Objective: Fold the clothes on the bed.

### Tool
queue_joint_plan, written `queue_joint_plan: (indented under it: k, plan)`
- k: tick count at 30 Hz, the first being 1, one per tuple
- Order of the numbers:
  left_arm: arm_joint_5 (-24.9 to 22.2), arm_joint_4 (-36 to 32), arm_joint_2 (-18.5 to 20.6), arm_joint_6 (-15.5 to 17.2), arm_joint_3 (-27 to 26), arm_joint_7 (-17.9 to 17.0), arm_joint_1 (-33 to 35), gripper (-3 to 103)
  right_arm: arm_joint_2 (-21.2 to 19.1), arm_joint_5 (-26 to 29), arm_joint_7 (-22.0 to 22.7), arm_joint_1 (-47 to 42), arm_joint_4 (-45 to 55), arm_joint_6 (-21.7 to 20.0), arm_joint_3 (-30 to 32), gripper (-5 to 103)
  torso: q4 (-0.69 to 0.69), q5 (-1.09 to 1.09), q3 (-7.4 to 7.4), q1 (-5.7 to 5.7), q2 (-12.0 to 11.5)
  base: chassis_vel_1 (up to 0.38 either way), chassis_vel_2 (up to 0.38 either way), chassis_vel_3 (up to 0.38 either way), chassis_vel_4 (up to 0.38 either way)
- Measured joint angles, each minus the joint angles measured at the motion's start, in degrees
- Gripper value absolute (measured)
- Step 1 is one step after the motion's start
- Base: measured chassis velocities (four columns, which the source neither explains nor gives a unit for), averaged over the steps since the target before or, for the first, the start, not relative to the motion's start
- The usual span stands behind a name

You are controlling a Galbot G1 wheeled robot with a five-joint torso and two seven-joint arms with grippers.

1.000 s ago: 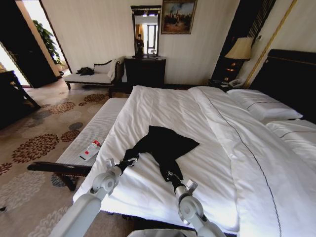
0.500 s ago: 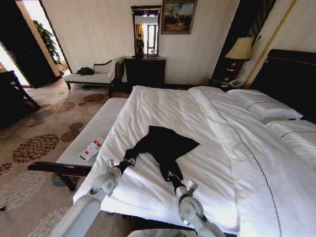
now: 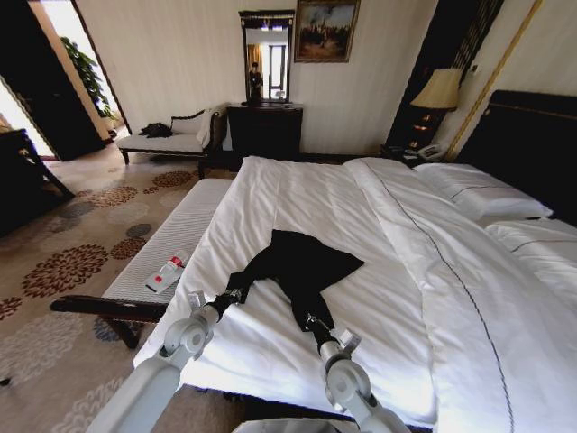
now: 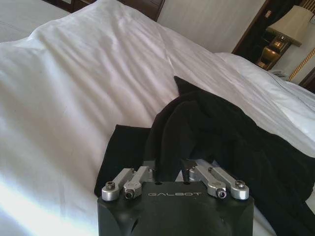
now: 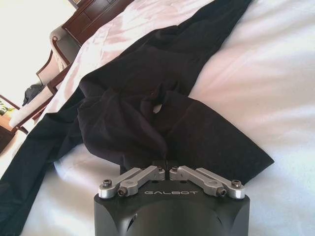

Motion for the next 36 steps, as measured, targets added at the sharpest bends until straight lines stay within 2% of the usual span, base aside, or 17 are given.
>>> queue_joint_plan:
  k: [4,6,10,11,14,18,31,35,36]
  plan:
    - [-0.08,1.76,-0.87,0.15,1.48,-0.08,-1.55,51,0.01,-0.24,0.00,-0.10,-0.07,0.02,-0.09,0,0.00,0.00,0.00,0.00,0.00,0.000,0.000,0.000,0.000]
    - [-0.08,2.12,-1.05,0.19,1.77,-0.10,-1.82,51,-0.02,-0.28,-0.01,-0.14,-0.07,0.02,-0.06,0,0.00,0.00,0.00,0.00,0.00,0.000,0.000,0.000,0.000]
    - [-0.13,2.82,-1.69,0.30,2.75,-0.20,-2.61,74,-0.27,-0.33,-0.02,-0.48,-0.04,0.05,0.43,0,0.00,0.00,0.00,0.00,0.00,0.000,0.000,0.000,0.000]
    - [-0.13,2.82,-1.69,0.30,2.75,-0.20,-2.61,74,-0.27,-0.33,-0.02,-0.48,-0.04,0.05,0.43,0,0.00,0.00,0.00,0.00,0.00,0.000,0.000,0.000,0.000]
    - [-0.31,1.93,-1.73,0.47,2.85,-0.42,-2.57,65,-0.34,-0.34,-0.02,-0.60,0.07,0.06,0.66,0,0.00,0.01,0.00,0.00,0.00,0.000,0.000,0.000,0.000]
    - [-0.58,-0.11,-1.57,0.72,2.73,-0.47,-1.80,57,-0.27,-0.38,-0.02,-0.54,0.02,0.07,0.69,0,0.00,0.00,0.00,0.00,0.00,0.000,0.000,0.000,0.000]
    - [0.03,0.73,-1.65,0.66,3.05,-0.41,-1.17,52,-0.02,-0.60,-0.02,-0.11,-0.70,0.16,0.11,0,0.00,0.00,0.00,0.00,0.00,0.000,0.000,0.000,0.000]
    - [0.13,1.45,-1.75,0.61,3.09,-0.34,-1.17,38,-0.05,-0.60,-0.01,-0.07,-0.77,0.19,0.15,0,0.00,0.00,0.00,0.00,0.00,0.000,0.000,0.000,0.000]
    - [0.13,1.45,-1.75,0.61,3.09,-0.34,-1.17,38,-0.05,-0.60,-0.01,-0.07,-0.77,0.19,0.15,0,0.00,0.00,0.00,0.00,0.00,0.000,0.000,0.000,0.000]
